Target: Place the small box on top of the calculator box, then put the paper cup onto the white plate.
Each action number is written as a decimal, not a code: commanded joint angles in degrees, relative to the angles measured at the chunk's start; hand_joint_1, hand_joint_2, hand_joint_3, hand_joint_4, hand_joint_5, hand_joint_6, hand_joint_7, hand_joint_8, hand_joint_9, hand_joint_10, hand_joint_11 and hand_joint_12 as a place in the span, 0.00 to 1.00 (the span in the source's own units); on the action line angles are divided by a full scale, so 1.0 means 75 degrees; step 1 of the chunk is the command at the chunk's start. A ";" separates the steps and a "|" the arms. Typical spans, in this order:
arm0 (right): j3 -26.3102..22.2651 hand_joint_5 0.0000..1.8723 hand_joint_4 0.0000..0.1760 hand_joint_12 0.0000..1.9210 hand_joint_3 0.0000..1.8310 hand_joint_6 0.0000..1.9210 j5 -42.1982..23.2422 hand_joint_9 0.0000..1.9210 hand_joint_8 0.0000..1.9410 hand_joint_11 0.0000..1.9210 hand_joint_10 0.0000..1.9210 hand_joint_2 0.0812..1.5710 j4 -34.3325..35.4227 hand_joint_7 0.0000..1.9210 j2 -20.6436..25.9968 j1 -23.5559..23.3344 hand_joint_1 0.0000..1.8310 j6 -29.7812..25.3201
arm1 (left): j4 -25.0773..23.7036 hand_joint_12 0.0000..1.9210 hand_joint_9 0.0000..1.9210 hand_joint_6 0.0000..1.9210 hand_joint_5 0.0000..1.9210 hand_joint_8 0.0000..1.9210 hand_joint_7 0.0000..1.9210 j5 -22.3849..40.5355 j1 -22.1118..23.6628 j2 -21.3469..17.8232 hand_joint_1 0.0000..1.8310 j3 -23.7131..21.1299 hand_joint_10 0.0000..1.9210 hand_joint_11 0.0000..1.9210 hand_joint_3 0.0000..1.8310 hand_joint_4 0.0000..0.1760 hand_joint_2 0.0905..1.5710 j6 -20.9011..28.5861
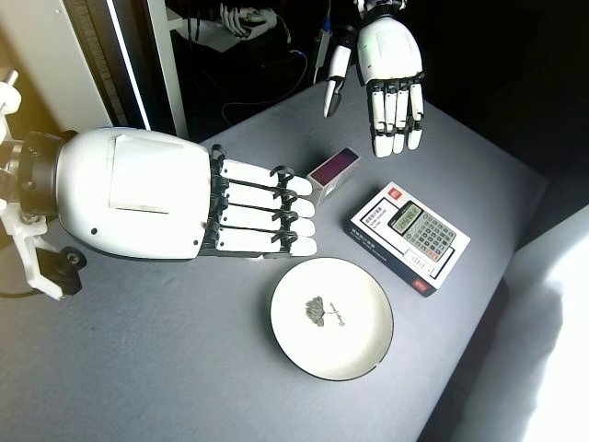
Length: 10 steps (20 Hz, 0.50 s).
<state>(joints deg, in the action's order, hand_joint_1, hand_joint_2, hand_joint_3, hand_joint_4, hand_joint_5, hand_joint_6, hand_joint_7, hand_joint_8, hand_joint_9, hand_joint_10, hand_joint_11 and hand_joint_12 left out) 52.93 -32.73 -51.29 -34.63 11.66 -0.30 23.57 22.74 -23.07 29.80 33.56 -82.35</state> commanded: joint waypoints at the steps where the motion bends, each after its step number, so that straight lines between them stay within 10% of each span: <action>1: -0.0003 0.00 0.00 0.00 0.01 0.00 -0.0563 0.00 0.00 0.00 0.00 0.77 0.0323 0.00 0.0094 -0.0093 0.09 -0.0070 | -0.0057 0.09 0.06 0.00 0.07 0.00 0.07 0.0752 0.0097 -0.0060 0.03 0.0018 0.00 0.00 0.00 0.00 0.82 -0.0043; 7: 0.0000 0.00 0.00 0.00 0.00 0.00 -0.0814 0.00 0.00 0.00 0.00 0.77 -0.0258 0.00 0.0078 -0.0196 0.09 -0.0152 | 0.0123 0.15 0.07 0.00 0.08 0.00 0.08 0.0679 0.0222 -0.0061 0.07 0.0047 0.00 0.00 0.00 0.00 0.80 -0.0313; 10: 0.0004 0.00 0.00 0.00 0.00 0.00 -0.0831 0.00 0.00 0.00 0.00 0.77 -0.0809 0.00 -0.0011 -0.0479 0.08 -0.0628 | 0.0253 0.17 0.07 0.00 0.06 0.00 0.07 0.0077 0.0548 -0.0060 0.25 0.0095 0.00 0.00 0.00 0.00 0.73 -0.0516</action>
<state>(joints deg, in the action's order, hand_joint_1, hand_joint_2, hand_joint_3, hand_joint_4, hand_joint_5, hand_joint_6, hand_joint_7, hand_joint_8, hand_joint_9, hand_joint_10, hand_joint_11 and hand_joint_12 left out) 52.93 -34.70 -60.27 -35.29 8.80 -4.43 25.80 19.59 -19.44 29.80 34.00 -85.93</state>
